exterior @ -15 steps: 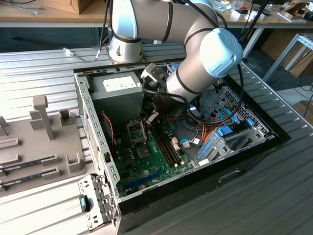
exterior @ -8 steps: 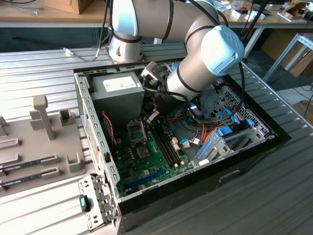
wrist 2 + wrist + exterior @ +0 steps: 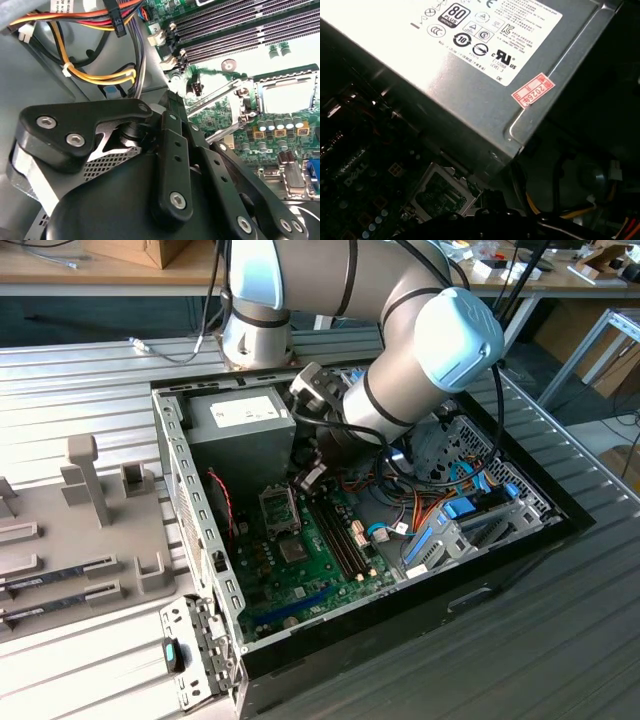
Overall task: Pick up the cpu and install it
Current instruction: 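Close the cpu cover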
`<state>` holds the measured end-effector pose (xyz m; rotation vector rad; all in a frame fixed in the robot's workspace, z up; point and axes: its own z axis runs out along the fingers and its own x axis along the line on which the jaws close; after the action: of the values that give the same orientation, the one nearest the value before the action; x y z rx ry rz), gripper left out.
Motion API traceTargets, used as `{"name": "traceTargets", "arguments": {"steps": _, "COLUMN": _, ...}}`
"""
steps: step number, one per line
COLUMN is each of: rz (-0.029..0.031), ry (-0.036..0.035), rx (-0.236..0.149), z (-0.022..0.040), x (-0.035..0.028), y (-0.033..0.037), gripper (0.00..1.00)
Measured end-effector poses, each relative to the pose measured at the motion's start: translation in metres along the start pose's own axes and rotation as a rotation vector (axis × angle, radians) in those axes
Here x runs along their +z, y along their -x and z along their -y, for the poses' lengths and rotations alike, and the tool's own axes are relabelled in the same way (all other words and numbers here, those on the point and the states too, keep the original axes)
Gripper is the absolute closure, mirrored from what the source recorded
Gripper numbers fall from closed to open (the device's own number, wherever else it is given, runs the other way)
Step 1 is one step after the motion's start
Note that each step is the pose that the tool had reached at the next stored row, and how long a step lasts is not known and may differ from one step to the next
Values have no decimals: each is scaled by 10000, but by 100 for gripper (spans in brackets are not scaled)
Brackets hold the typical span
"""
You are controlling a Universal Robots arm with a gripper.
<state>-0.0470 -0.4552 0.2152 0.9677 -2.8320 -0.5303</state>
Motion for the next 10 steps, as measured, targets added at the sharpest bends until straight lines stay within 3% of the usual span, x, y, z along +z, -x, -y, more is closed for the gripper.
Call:
{"name": "traceTargets", "arguments": {"steps": 4, "rz": -26, "ry": 2, "rx": -71, "z": 28, "x": -11, "y": -34, "gripper": 89}}
{"name": "traceTargets", "arguments": {"steps": 10, "rz": -83, "ry": 7, "rx": -228, "z": 19, "x": -57, "y": -40, "gripper": 89}}
